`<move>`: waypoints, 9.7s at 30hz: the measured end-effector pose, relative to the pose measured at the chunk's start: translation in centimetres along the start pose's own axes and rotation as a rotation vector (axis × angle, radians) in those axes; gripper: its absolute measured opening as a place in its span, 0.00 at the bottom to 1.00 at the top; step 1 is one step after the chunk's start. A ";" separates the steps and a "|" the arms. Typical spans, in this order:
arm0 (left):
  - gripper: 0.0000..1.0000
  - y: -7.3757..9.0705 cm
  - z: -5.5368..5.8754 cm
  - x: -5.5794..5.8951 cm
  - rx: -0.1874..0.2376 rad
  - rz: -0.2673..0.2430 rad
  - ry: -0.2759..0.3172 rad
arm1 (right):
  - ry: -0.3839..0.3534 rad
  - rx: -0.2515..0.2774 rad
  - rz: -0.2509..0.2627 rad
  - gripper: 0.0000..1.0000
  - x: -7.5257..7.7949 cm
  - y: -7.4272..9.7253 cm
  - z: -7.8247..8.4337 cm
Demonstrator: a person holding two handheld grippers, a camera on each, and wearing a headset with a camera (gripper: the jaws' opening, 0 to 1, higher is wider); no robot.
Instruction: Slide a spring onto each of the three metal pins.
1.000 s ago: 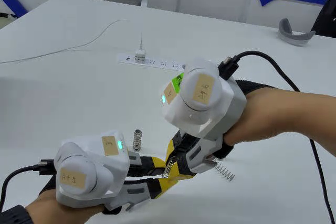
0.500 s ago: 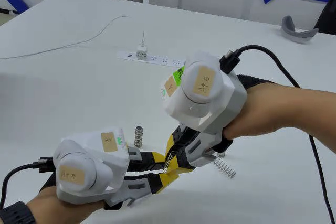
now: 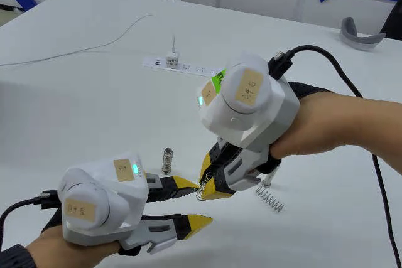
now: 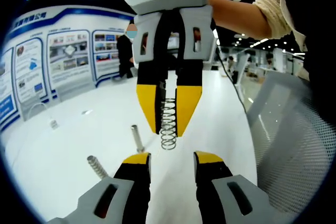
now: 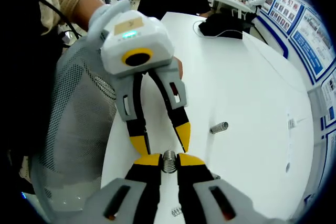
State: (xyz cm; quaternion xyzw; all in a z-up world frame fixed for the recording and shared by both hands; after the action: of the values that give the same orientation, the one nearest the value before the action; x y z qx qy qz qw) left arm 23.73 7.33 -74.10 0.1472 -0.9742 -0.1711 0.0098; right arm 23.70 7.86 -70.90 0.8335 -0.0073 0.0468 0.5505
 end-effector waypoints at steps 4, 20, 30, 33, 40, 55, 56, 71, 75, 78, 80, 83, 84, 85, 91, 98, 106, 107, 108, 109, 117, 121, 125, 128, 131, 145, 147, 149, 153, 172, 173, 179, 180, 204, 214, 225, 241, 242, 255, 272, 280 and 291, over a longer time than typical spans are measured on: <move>0.38 0.5 0.4 -0.3 -0.001 -0.014 0.017 | -0.011 0.005 0.013 0.12 0.5 0.5 0.2; 0.52 2.4 2.2 -1.5 -0.021 -0.085 0.062 | -0.042 -0.004 0.059 0.12 2.5 1.9 1.1; 0.58 3.1 2.7 -3.1 -0.017 -0.142 0.085 | -0.064 -0.017 0.087 0.12 4.6 2.6 2.0; 0.60 3.2 2.9 -3.3 -0.021 -0.150 0.088 | -0.069 -0.029 0.096 0.12 5.3 2.9 2.4; 0.63 3.4 2.9 -3.7 -0.018 -0.164 0.095 | -0.079 -0.058 0.097 0.12 6.1 2.7 3.1; 0.64 3.5 3.0 -3.7 -0.023 -0.169 0.107 | -0.095 -0.109 0.078 0.12 7.3 1.0 4.3; 0.64 3.5 3.0 -3.8 -0.023 -0.170 0.108 | -0.097 -0.111 0.075 0.12 7.4 0.9 4.4; 0.64 3.4 3.1 -4.2 -0.025 -0.178 0.115 | -0.105 -0.131 0.053 0.12 7.4 -0.1 4.9; 0.63 3.5 3.2 -4.2 -0.027 -0.178 0.116 | -0.110 -0.133 0.050 0.12 7.5 -0.3 5.2; 0.63 3.5 3.2 -4.3 -0.028 -0.180 0.115 | -0.111 -0.135 0.049 0.12 7.7 -0.5 5.3; 0.63 3.6 3.2 -4.3 -0.027 -0.183 0.116 | -0.114 -0.133 0.048 0.12 7.5 -0.5 5.3; 0.63 3.5 3.2 -4.3 -0.031 -0.181 0.114 | -0.115 -0.135 0.045 0.12 7.6 -0.8 5.3; 0.63 3.5 3.2 -4.3 -0.032 -0.181 0.112 | -0.114 -0.136 0.045 0.12 7.6 -0.8 5.3; 0.63 3.5 3.2 -4.3 -0.032 -0.181 0.113 | -0.113 -0.136 0.044 0.12 7.6 -0.9 5.3; 0.63 3.5 3.2 -4.4 -0.029 -0.181 0.115 | -0.118 -0.144 0.041 0.12 7.8 -1.6 5.6; 0.64 3.5 3.2 -4.4 -0.031 -0.182 0.117 | -0.114 -0.162 0.039 0.12 7.8 -2.6 6.1; 0.64 3.3 3.2 -4.4 -0.031 -0.180 0.115 | -0.118 -0.179 0.035 0.13 7.7 -3.8 6.5; 0.64 3.3 3.2 -4.5 -0.030 -0.180 0.115 | -0.118 -0.180 0.034 0.13 7.7 -3.9 6.5; 0.64 3.3 3.2 -4.5 -0.031 -0.181 0.116 | -0.118 -0.182 0.034 0.13 7.7 -4.1 6.6; 0.64 3.3 3.2 -4.5 -0.032 -0.181 0.117 | -0.119 -0.184 0.033 0.13 7.7 -4.2 6.7; 0.64 3.3 3.1 -4.6 -0.031 -0.182 0.117 | -0.123 -0.191 0.038 0.13 7.7 -4.9 6.9; 0.64 3.3 3.2 -4.7 -0.033 -0.182 0.120 | -0.126 -0.193 0.041 0.13 7.8 -5.1 7.0; 0.65 3.3 3.2 -4.7 -0.032 -0.183 0.123 | -0.127 -0.195 0.042 0.13 7.9 -5.3 7.1; 0.65 3.3 3.2 -4.7 -0.032 -0.183 0.123 | -0.128 -0.197 0.043 0.13 7.9 -5.5 7.1; 0.65 3.3 3.2 -4.7 -0.035 -0.184 0.125 | -0.129 -0.198 0.041 0.13 7.8 -5.6 7.1; 0.65 3.3 3.3 -4.8 -0.036 -0.185 0.130 | -0.120 -0.206 0.040 0.13 7.8 -6.0 7.1; 0.65 3.3 3.3 -4.7 -0.038 -0.184 0.128 | -0.114 -0.207 0.039 0.14 7.8 -6.0 7.1; 0.65 3.3 3.3 -4.7 -0.038 -0.183 0.130 | -0.112 -0.201 0.041 0.16 7.7 -6.0 7.0; 0.65 3.3 3.3 -4.7 -0.039 -0.183 0.128 | -0.118 -0.189 0.048 0.18 7.8 -5.9 6.9; 0.65 3.1 2.9 -4.3 -0.044 -0.170 0.114 | -0.169 -0.107 0.125 0.23 7.3 -2.4 6.7; 0.65 3.2 2.8 -4.3 -0.044 -0.171 0.113 | -0.173 -0.100 0.129 0.23 7.2 -2.2 6.7; 0.65 3.1 2.7 -4.1 -0.045 -0.167 0.107 | -0.195 -0.085 0.147 0.23 6.6 -1.6 7.1; 0.65 3.1 2.7 -4.0 -0.045 -0.167 0.107 | -0.199 -0.084 0.149 0.23 6.5 -1.6 7.2; 0.64 1.7 2.0 -2.5 -0.040 -0.103 0.080 | -0.340 -0.069 0.223 0.22 2.6 0.3 11.1; 0.63 1.5 2.1 -2.2 -0.047 -0.098 0.082 | -0.441 -0.082 0.228 0.22 1.5 -0.5 14.4; 0.63 1.1 2.3 -1.9 -0.057 -0.089 0.084 | -0.518 -0.096 0.223 0.21 1.7 -1.5 16.5; 0.61 1.1 2.5 -1.5 -0.074 -0.078 0.083 | -0.562 -0.099 0.208 0.18 2.0 -2.4 17.1; 0.61 1.1 2.5 -1.5 -0.075 -0.078 0.083 | -0.563 -0.099 0.210 0.18 2.1 -2.4 17.2; 0.60 0.9 2.6 -1.4 -0.081 -0.072 0.080 | -0.535 -0.129 0.197 0.15 2.4 -2.8 17.4; 0.58 0.7 2.4 -1.3 -0.082 -0.059 0.076 | -0.505 -0.124 0.168 0.12 1.8 -2.4 16.6; 0.56 0.2 1.6 -0.7 -0.074 -0.037 0.060 | -0.448 -0.091 0.147 0.12 1.0 -1.7 14.0; 0.53 -0.3 0.9 -0.4 -0.062 -0.015 0.039 | -0.325 -0.047 0.139 0.12 0.7 -1.2 9.1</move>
State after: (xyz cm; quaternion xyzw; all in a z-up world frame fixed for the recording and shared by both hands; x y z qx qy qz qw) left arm 24.11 7.43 -75.03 0.1573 -0.9669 -0.1984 0.0320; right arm 25.09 -0.03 -75.53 0.8144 -0.1546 -0.0508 0.5570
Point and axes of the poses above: the centre of the closed fingertips' face, and the gripper's own axes: y roughly backward along the fingers, x roughly to its right, z roughly out of its underside, the point moved 1 cm from there along y, roughly backward along the fingers, and after that the axes turned 3 degrees about z, right-handed, at the moved point
